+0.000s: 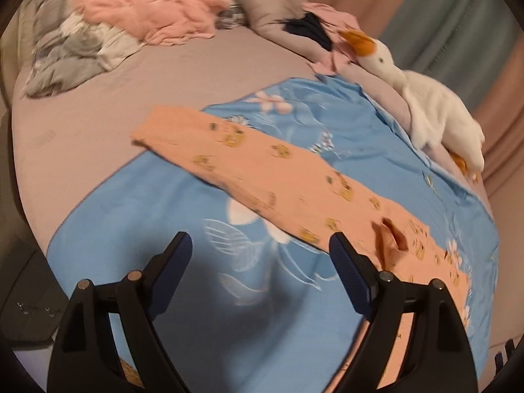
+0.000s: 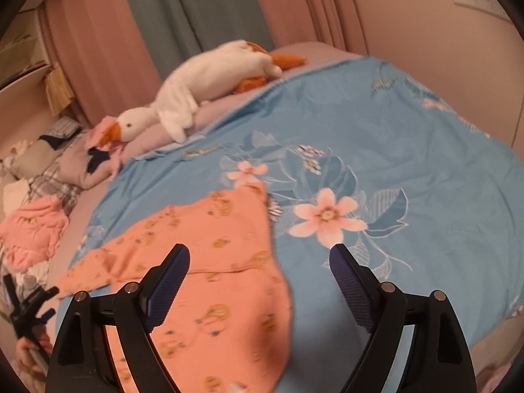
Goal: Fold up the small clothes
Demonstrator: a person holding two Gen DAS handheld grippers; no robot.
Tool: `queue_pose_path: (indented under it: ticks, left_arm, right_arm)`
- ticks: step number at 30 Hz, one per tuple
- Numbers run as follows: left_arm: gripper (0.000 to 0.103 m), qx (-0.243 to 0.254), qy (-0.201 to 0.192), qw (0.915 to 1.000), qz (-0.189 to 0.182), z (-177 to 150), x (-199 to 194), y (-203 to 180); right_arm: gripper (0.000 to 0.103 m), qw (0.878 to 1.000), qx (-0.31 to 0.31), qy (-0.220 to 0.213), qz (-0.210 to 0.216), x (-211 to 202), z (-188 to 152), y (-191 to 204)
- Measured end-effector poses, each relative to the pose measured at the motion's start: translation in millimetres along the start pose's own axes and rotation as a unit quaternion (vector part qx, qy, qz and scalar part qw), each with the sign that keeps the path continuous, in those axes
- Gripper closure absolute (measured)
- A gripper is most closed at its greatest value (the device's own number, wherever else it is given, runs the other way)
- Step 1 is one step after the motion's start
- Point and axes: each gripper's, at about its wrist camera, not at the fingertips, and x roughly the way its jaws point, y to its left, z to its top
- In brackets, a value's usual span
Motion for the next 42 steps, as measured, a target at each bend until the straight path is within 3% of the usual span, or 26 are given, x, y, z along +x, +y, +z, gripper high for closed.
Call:
queue_pose_path:
  ticks: [6,11,15,22,25,27,29,33,36,42]
  left_arm:
    - [0.018,-0.064,0.005,0.9979,0.004,22.9,17.9,38.8]
    - [0.024,-0.105,0.027,0.9941,-0.001,36.6,44.4,57.2]
    - [0.035,-0.167,0.044,0.9847,-0.020,49.0,68.8,79.5]
    - [0.041,-0.230,0.002,0.9729,-0.028,70.5,81.7,98.1]
    - [0.067,-0.243,-0.009,0.9698,-0.015,77.9,87.1,103.7]
    - [0.096,-0.252,-0.006,0.9676,-0.008,80.8,92.1,107.6]
    - [0.096,-0.248,-0.011,0.9686,0.001,81.1,91.4,107.2]
    - [0.098,-0.205,-0.064,0.9765,0.013,83.1,65.7,83.3]
    - [0.098,-0.188,-0.079,0.9787,-0.026,88.1,47.8,60.9]
    - [0.098,-0.091,-0.103,0.9851,-0.103,92.7,12.1,-13.4]
  right_arm:
    - [0.015,0.998,-0.038,-0.016,0.050,-17.4,-1.6,54.4]
    - [0.015,0.996,-0.066,-0.018,0.056,-9.2,-4.1,97.5]
    - [0.015,0.994,-0.094,-0.017,0.046,-0.6,-6.2,124.4]
    - [0.015,0.994,-0.104,0.000,0.046,13.1,-8.3,140.7]
    - [0.015,0.994,-0.104,0.004,0.041,15.1,-9.7,143.5]
    - [0.015,0.994,-0.105,0.008,0.037,16.9,-9.9,143.4]
    - [0.015,0.994,-0.102,0.011,0.031,18.1,-9.9,142.3]
    - [0.015,0.995,-0.093,0.010,0.021,19.6,-9.1,137.8]
    - [0.015,0.996,-0.084,0.014,0.017,21.7,-8.9,135.2]
    - [0.015,0.997,-0.079,0.019,0.003,23.9,-10.8,131.3]
